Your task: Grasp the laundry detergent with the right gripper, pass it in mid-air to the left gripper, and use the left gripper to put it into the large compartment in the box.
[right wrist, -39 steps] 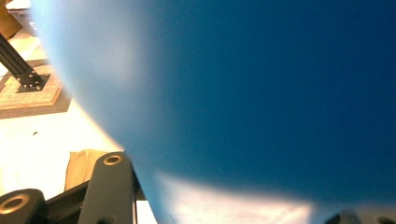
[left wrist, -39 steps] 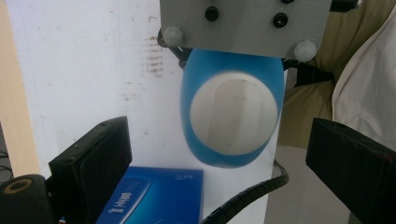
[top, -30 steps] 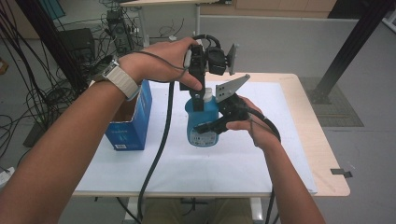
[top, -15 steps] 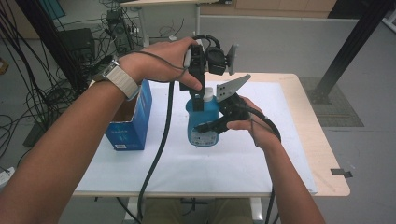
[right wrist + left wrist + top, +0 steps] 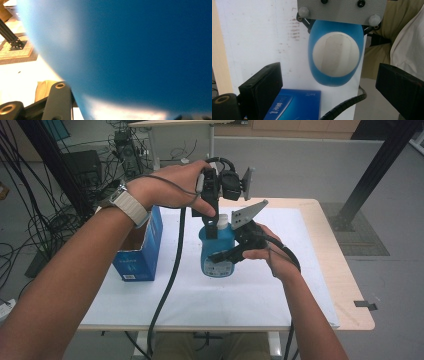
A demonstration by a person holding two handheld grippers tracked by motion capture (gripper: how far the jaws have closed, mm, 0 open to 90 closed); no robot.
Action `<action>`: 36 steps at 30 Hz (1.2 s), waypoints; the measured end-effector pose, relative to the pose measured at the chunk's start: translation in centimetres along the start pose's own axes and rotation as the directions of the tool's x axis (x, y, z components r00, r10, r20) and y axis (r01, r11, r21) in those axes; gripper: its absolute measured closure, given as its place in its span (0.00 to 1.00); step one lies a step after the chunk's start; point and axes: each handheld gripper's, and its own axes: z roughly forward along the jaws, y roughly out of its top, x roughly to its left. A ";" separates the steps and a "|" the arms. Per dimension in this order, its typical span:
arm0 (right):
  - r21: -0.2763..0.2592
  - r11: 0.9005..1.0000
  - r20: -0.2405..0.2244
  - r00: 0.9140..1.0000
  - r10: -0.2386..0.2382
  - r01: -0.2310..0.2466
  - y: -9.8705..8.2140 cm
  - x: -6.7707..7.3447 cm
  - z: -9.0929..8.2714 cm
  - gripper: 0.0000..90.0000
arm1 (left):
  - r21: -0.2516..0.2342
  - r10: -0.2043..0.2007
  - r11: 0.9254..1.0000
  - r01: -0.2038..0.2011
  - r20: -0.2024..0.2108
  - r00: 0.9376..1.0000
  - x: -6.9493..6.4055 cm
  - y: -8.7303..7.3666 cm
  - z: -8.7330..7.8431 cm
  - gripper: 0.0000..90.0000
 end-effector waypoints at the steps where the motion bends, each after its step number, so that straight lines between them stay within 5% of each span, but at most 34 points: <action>1: 0.000 1.000 0.002 1.000 0.001 -0.001 0.0 0.0 0.0 0.49 | 0.001 0.000 1.000 0.000 0.000 1.000 0.0 0.0 0.0 0.08; 36: 0.001 1.000 0.006 1.000 0.004 -0.004 -0.1 -0.1 -0.1 0.49 | -0.003 0.006 1.000 -0.006 -0.002 1.000 -0.2 0.0 0.0 0.08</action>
